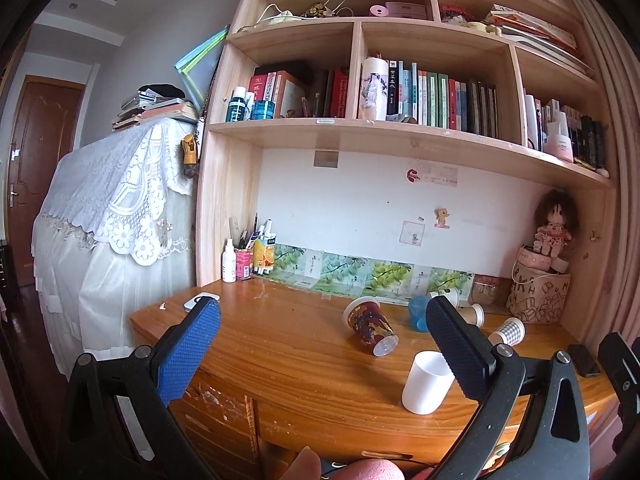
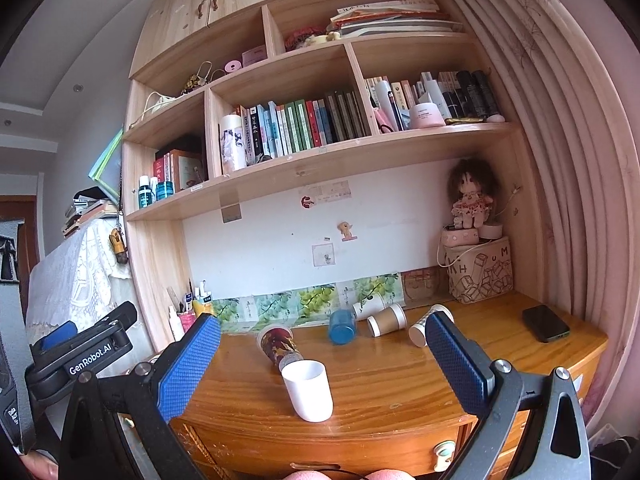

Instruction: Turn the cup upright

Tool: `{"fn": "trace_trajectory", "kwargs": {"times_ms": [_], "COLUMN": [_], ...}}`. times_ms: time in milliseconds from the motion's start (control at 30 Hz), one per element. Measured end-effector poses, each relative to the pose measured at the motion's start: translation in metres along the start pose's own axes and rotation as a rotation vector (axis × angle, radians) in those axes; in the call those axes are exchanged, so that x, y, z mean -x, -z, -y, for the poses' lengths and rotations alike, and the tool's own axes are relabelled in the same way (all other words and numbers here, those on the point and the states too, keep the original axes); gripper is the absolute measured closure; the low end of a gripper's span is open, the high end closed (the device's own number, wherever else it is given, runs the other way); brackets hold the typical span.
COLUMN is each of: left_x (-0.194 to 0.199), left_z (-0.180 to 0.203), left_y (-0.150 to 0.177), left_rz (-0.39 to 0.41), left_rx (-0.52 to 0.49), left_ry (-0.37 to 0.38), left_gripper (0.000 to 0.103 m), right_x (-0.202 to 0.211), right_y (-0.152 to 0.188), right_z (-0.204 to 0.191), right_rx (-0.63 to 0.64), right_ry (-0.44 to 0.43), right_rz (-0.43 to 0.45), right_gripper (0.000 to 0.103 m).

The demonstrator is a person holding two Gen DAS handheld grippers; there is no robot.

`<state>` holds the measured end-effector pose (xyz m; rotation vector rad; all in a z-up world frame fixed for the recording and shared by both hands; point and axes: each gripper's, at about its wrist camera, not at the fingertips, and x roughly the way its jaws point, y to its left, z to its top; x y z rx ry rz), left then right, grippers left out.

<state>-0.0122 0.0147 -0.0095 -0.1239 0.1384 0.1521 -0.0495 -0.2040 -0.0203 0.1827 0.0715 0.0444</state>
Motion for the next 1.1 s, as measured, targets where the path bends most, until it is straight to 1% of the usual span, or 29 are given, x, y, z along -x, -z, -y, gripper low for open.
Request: {"fn": "trace_trajectory", "kwargs": {"times_ms": [133,233,500,1100], "left_x": [-0.001,-0.001,-0.002,-0.009], "left_z": [0.002,0.001,0.003,0.004], "left_y": [0.000,0.001,0.001,0.001], "left_rz": [-0.013,-0.016,-0.028,-0.053], "left_rx": [-0.016,-0.011,-0.017,-0.018], "left_ry": [0.006,0.000,0.012,0.021], "left_gripper": [0.000,0.000,0.000,0.000], "right_x": [-0.002,-0.002,-0.006,-0.012], "right_y": [0.002,0.002,0.005,0.007], "right_z": [-0.003,-0.003,-0.006,-0.005], "right_rx": [0.004,0.003,0.003,-0.008], "right_ry": [-0.010,-0.011,-0.022,-0.031], "right_rz": [-0.011,-0.014,-0.045,-0.067], "right_gripper": [0.000,0.000,0.000,0.000]}}
